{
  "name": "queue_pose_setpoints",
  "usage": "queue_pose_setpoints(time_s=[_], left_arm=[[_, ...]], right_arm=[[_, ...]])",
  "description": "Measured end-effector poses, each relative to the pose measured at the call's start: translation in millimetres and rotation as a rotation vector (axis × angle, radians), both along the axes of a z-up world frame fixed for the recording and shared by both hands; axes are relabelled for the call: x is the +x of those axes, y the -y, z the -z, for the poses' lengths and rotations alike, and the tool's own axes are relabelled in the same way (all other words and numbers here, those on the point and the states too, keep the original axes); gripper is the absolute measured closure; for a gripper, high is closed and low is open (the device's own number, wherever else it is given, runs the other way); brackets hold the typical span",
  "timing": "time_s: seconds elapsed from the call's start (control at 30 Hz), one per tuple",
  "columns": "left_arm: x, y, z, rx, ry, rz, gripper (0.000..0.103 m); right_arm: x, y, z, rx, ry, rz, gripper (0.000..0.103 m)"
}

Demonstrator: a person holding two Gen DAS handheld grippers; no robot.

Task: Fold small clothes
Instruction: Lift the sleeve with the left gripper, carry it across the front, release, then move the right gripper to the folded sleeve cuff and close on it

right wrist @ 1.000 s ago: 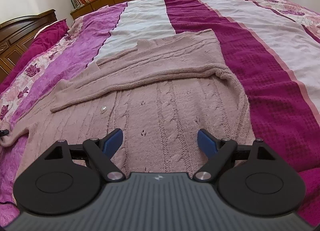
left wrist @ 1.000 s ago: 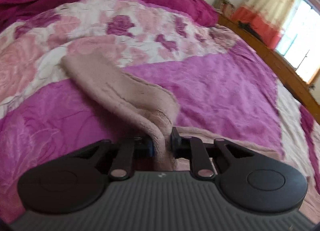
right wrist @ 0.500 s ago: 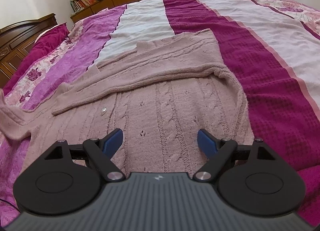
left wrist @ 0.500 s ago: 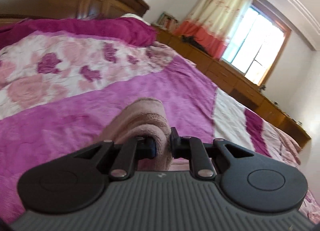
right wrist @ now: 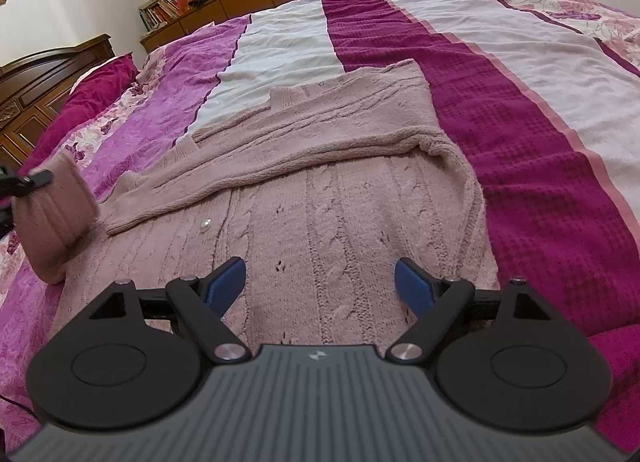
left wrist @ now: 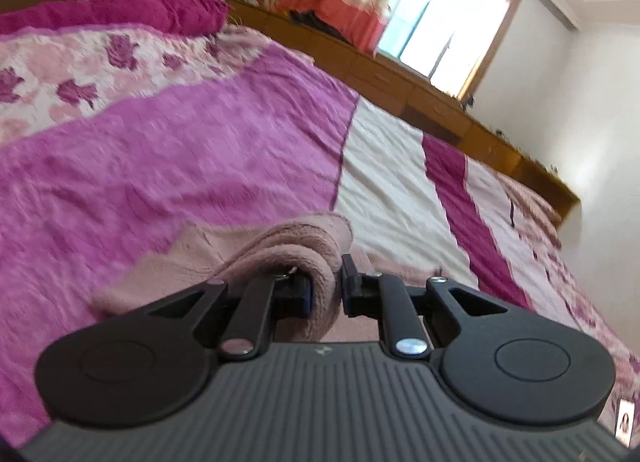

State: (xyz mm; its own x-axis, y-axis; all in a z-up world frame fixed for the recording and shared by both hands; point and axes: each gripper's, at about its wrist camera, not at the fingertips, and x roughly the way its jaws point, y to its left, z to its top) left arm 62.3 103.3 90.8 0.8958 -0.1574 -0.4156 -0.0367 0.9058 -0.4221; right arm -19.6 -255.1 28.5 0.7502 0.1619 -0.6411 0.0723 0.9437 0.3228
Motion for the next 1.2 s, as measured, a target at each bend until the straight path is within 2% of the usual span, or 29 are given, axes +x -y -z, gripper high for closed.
queue_pose_setpoints(time_s=[0.23, 0.33, 0.4, 0.6, 0.77, 1.2], left_arm=[[3.8, 15.9, 28.9, 0.045, -0.117, 0.071, 0.086], [3.4, 20.3, 40.5, 0.049, -0.174, 0.102, 0.080], [3.2, 23.9, 45.0, 0.068, -0.212, 0.111, 0.065], [-17.8, 29.5, 47.7, 0.143, -0.217, 0.146, 0.047], [-37.4, 26.9, 44.2, 0.194, -0.230, 0.137, 0.047], [-73.6, 3.6, 36.5, 0.268, -0.238, -0.014, 0.046]], right_arm=[[-1.9, 0.5, 1.5, 0.002, 0.000, 0.000, 0.016], [-2.4, 0.3, 2.3, 0.000, 0.001, -0.003, 0.016], [-2.0, 0.5, 2.7, 0.004, -0.001, -0.002, 0.016], [-2.5, -2.9, 1.6, 0.009, -0.004, -0.021, 0.016], [-3.2, -10.1, 0.3, 0.023, -0.011, -0.043, 0.016], [2.0, -41.8, -16.8, 0.034, -0.014, -0.149, 0.016]])
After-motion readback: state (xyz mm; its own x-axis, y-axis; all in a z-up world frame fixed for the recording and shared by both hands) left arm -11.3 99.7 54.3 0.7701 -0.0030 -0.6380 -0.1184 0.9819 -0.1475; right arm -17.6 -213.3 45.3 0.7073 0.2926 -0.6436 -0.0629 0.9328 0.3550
